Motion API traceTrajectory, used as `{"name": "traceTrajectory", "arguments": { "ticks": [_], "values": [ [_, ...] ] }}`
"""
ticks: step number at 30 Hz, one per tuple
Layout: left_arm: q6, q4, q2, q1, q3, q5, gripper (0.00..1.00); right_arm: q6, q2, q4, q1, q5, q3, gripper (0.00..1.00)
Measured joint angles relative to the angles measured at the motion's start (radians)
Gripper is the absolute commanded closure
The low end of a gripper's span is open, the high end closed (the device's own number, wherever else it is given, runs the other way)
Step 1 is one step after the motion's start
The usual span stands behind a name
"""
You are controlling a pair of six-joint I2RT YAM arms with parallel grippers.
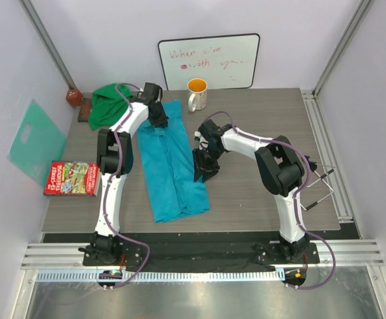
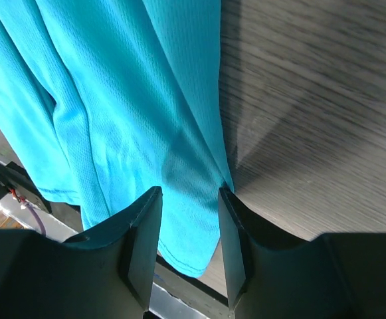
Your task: Fold and stack the t-shirts
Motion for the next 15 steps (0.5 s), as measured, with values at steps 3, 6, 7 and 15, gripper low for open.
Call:
{"name": "traceTrajectory", "arguments": {
  "ticks": [3, 6, 7, 15],
  "values": [
    [-0.006, 0.019, 0.021, 0.005, 0.031, 0.046, 0.72, -0.001, 0.001, -0.022, 0.000, 0.011, 0.006, 0.55],
    [-0.018, 0.028, 0.022, 0.002, 0.032, 0.067, 0.71, -0.001, 0.001, -0.035, 0.000, 0.019, 0.006, 0.54],
    [-0.022, 0.031, 0.022, 0.000, 0.032, 0.071, 0.70, -0.001, 0.001, -0.038, 0.000, 0.021, 0.007, 0.54],
    [-0.031, 0.084, -0.062, -0.008, -0.112, 0.085, 0.75, -0.001, -0.001, -0.043, 0.000, 0.024, 0.014, 0.53]
  ]
}}
